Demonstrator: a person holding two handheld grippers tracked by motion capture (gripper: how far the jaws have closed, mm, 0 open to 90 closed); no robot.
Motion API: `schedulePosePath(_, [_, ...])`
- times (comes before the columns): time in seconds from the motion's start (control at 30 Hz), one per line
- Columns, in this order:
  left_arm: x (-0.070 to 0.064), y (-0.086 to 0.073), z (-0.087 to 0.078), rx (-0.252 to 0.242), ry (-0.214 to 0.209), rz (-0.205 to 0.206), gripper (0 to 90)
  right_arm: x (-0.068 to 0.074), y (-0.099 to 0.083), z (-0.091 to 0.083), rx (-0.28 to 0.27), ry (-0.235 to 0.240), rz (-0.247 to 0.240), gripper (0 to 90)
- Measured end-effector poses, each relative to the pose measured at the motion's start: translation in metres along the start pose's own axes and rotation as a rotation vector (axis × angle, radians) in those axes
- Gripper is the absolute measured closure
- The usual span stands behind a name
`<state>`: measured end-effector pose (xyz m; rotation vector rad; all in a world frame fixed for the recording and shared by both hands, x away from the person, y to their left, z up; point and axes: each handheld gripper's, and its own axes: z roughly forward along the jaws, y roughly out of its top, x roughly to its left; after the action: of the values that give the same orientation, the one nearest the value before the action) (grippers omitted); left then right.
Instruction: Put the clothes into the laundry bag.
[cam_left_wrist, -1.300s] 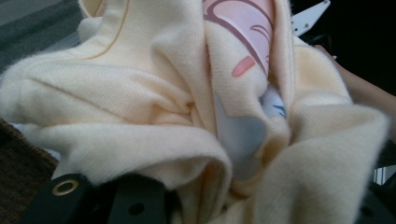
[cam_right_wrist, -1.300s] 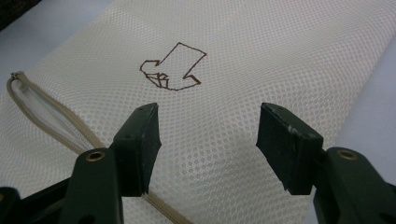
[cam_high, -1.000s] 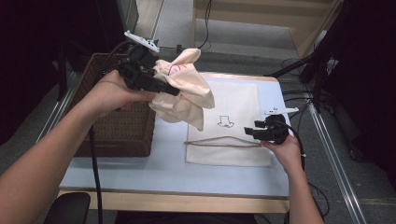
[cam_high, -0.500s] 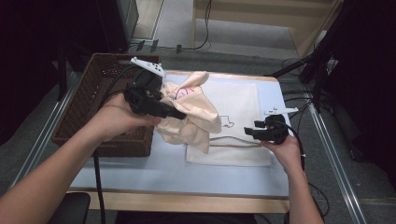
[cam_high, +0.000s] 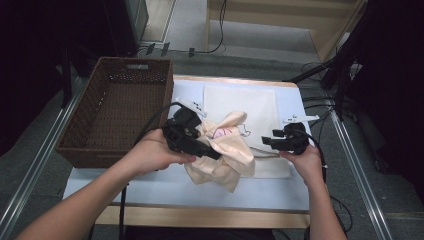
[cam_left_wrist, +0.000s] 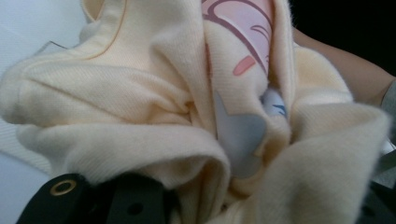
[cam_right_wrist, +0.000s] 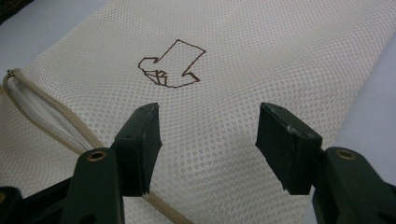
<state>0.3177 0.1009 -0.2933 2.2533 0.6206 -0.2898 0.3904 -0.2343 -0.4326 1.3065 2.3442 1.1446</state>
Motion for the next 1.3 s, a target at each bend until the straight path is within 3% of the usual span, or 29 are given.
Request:
schedulePosePath(0.2, [0.010, -0.010, 0.036, 0.013, 0.021, -0.018, 60.5, -0.001, 0.000, -0.002, -0.010, 0.001, 0.003, 41.0])
schedulePosePath(0.37, [0.020, -0.021, 0.060, -0.027, -0.020, -0.087, 60.6, -0.001, 0.000, -0.002, -0.017, 0.001, -0.008, 42.9])
schedulePosePath(0.47, [0.022, -0.027, 0.076, -0.007, 0.025, -0.057, 60.7, 0.000, 0.000, -0.002, -0.020, 0.001, -0.016, 43.4])
schedulePosePath(0.57, [0.022, -0.033, 0.086, -0.003, 0.030, -0.061, 60.9, 0.000, 0.000, -0.002, -0.024, 0.001, -0.020, 43.6])
schedulePosePath(0.73, [0.023, -0.041, 0.106, 0.032, 0.084, -0.033, 61.0, 0.000, -0.001, -0.002, -0.023, 0.001, -0.019, 43.9])
schedulePosePath(0.8, [0.028, -0.045, 0.113, 0.036, 0.071, -0.049, 61.0, 0.001, -0.001, -0.002, -0.024, 0.002, -0.018, 44.1])
schedulePosePath(0.97, [0.038, -0.055, 0.128, 0.050, 0.113, -0.046, 60.8, 0.001, -0.001, -0.002, -0.020, 0.005, -0.022, 45.3])
schedulePosePath(1.3, [0.047, -0.069, 0.143, 0.017, 0.140, -0.035, 57.4, 0.007, -0.001, 0.000, -0.013, 0.019, -0.053, 47.3])
